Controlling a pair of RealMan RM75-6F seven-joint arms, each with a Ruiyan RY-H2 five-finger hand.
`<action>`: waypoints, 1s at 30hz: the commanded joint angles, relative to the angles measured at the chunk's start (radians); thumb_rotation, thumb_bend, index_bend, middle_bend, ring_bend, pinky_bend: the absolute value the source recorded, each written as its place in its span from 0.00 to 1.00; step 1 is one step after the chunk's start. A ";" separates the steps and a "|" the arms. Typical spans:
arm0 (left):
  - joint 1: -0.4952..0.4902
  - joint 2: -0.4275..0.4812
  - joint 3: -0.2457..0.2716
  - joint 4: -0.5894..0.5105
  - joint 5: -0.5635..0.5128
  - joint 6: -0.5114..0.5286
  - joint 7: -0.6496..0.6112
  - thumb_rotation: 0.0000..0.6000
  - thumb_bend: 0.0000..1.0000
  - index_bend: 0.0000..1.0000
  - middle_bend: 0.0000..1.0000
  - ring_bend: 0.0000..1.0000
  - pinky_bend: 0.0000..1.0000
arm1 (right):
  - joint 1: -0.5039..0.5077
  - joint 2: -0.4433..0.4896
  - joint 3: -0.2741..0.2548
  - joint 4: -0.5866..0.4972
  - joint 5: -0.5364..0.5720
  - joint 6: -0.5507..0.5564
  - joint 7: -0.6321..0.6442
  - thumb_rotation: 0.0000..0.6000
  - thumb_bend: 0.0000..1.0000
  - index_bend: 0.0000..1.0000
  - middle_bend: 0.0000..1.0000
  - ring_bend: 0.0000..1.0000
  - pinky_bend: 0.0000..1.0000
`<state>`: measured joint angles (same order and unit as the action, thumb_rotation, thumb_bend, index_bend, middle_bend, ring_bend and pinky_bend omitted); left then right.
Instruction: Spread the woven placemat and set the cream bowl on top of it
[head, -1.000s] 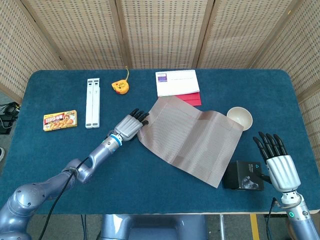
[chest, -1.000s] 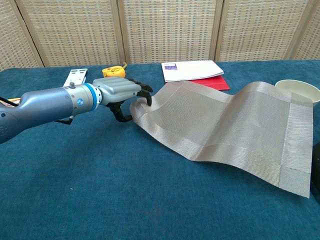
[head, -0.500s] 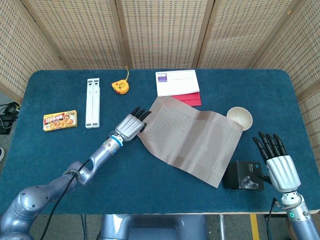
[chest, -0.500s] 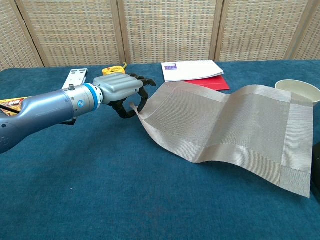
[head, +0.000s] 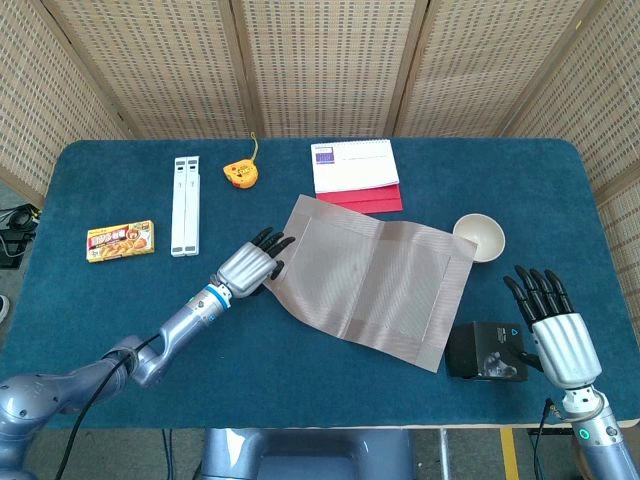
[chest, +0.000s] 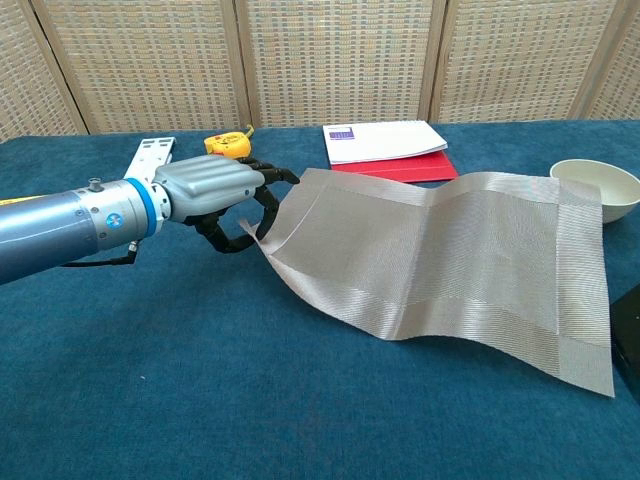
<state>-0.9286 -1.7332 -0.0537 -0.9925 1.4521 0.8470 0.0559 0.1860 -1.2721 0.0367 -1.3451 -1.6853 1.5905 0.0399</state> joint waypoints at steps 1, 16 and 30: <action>0.064 0.111 0.036 -0.188 -0.031 0.015 0.113 1.00 0.50 0.75 0.00 0.00 0.00 | -0.002 0.001 -0.002 -0.005 -0.006 0.006 -0.005 1.00 0.00 0.00 0.00 0.00 0.00; 0.157 0.298 0.134 -0.526 -0.073 0.022 0.331 1.00 0.51 0.76 0.00 0.00 0.00 | -0.011 0.007 -0.013 -0.023 -0.041 0.031 -0.022 1.00 0.00 0.00 0.00 0.00 0.00; 0.193 0.365 0.221 -0.620 0.036 0.013 0.328 1.00 0.51 0.76 0.00 0.00 0.00 | -0.017 0.008 -0.016 -0.030 -0.057 0.043 -0.033 1.00 0.00 0.00 0.00 0.00 0.00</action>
<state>-0.7380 -1.3715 0.1638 -1.6077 1.4844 0.8625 0.3809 0.1695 -1.2645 0.0207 -1.3750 -1.7416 1.6337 0.0075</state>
